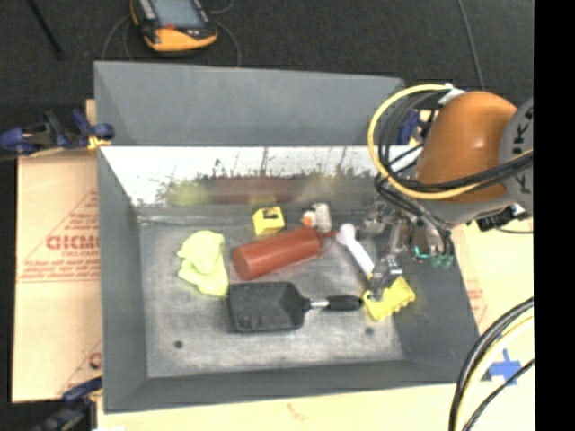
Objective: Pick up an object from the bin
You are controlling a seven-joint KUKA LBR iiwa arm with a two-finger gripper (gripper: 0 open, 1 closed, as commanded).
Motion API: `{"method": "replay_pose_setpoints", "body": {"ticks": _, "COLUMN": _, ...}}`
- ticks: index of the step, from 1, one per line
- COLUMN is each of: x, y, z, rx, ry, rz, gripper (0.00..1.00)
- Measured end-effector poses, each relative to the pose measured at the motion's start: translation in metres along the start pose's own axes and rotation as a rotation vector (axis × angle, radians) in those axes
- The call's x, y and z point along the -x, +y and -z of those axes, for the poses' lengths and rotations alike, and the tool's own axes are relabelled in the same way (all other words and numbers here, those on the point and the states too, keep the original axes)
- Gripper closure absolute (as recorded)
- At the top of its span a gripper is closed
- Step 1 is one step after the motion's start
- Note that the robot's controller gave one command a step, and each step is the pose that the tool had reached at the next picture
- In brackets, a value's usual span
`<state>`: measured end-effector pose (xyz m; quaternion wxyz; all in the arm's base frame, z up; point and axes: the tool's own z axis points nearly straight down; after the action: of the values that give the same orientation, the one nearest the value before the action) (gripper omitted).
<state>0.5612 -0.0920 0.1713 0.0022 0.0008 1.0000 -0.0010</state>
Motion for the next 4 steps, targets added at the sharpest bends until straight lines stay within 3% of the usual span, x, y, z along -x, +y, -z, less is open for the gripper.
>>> {"method": "replay_pose_setpoints", "body": {"ticks": 1, "x": -0.022, "y": -0.006, "z": -0.017, "rx": 0.0, "ry": -0.007, "rz": 0.168, "gripper": 0.0}}
{"method": "replay_pose_setpoints", "body": {"ticks": 2, "x": -0.065, "y": -0.011, "z": -0.082, "rx": 0.001, "ry": -0.001, "rz": 0.498, "gripper": 1.0}}
{"method": "replay_pose_setpoints", "body": {"ticks": 4, "x": -0.071, "y": -0.018, "z": -0.064, "rx": 0.005, "ry": 0.005, "rz": 0.555, "gripper": 1.0}}
